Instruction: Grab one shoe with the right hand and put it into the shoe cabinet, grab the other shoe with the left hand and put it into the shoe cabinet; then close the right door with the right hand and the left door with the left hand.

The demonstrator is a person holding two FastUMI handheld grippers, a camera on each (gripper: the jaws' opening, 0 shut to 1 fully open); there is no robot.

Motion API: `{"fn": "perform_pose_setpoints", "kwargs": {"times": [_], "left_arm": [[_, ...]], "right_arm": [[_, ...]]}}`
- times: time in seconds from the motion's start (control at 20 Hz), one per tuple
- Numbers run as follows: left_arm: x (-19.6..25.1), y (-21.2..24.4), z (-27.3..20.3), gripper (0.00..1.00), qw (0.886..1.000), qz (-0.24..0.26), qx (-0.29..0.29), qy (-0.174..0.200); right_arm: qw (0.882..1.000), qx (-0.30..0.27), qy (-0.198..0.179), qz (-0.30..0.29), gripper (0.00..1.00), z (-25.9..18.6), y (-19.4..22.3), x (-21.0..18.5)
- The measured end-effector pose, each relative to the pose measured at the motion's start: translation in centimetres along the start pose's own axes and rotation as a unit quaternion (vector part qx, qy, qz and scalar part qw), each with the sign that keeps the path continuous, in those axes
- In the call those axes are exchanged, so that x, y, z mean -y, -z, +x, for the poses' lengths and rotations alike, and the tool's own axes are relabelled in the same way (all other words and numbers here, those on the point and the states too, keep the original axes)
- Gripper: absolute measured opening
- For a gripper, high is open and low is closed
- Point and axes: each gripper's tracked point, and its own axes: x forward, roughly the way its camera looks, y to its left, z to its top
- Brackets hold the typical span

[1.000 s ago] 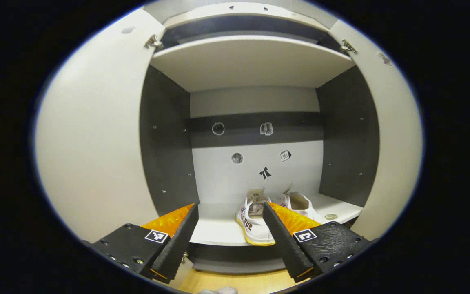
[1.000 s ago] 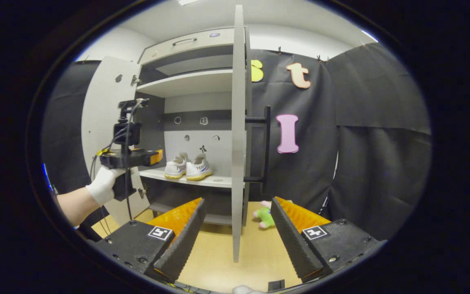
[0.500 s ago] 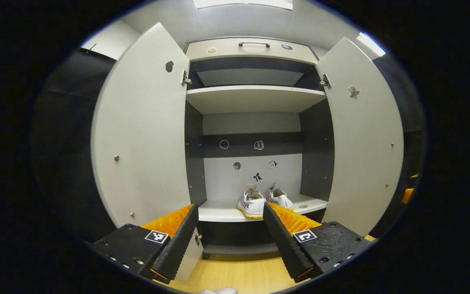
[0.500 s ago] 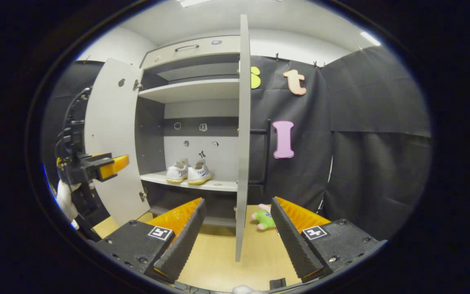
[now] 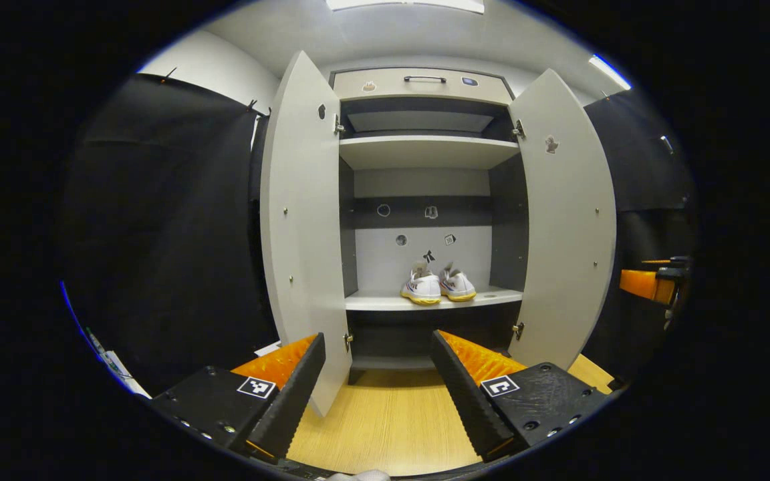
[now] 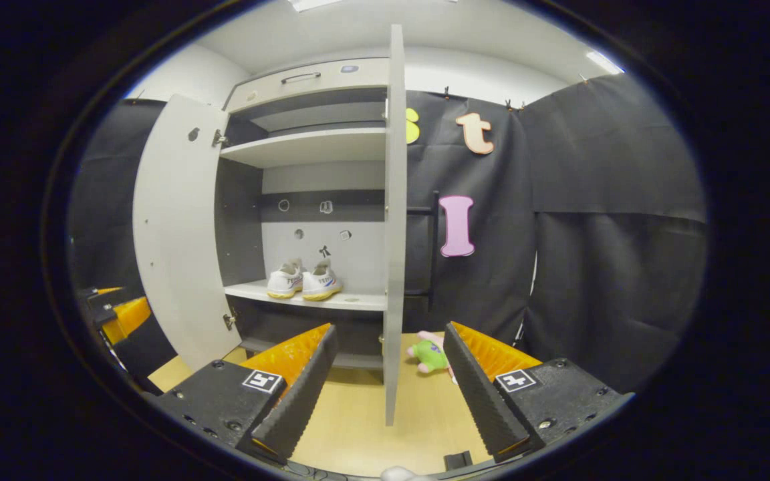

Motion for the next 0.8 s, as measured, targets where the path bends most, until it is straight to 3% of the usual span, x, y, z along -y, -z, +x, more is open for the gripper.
{"fn": "perform_pose_setpoints", "kwargs": {"times": [0.45,0.7,0.8], "left_arm": [[-0.6,-0.7,-0.1,0.95,1.000,-0.008,0.009,-0.014],[-1.0,-0.7,0.3,0.95,0.999,-0.023,0.011,-0.032],[-0.7,-0.5,0.4,0.96,0.999,-0.025,0.008,-0.031]], "right_arm": [[0.996,0.038,0.083,0.013,0.97,4.2,-4.7,8.6],[0.996,0.028,0.071,0.034,1.00,6.9,-5.2,9.1],[0.997,0.030,0.063,0.029,0.96,7.4,-5.3,8.2]]}}
